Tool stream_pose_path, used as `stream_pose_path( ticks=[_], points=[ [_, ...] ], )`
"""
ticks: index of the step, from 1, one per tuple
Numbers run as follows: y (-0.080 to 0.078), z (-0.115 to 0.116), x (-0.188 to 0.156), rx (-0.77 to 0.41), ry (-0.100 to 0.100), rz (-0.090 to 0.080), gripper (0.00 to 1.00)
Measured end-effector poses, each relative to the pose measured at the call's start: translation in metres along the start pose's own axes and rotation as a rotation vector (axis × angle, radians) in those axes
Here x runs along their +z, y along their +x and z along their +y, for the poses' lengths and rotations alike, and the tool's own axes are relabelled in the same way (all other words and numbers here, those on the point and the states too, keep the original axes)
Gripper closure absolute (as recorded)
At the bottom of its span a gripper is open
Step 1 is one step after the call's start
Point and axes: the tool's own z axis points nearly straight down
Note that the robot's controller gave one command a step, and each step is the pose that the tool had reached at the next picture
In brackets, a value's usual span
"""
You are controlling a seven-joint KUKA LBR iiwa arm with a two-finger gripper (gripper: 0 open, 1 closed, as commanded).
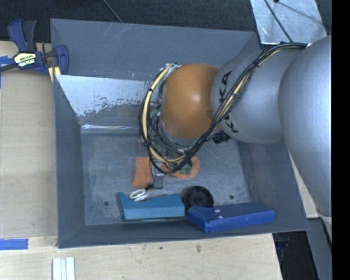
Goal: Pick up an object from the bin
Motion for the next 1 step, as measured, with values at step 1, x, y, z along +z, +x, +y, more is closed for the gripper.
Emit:
stream_pose_path(
  ticks=[1],
  points=[
    [0.0180,-0.0114,0.0304,0.005,-0.001,-0.003,1.00]
  ],
)
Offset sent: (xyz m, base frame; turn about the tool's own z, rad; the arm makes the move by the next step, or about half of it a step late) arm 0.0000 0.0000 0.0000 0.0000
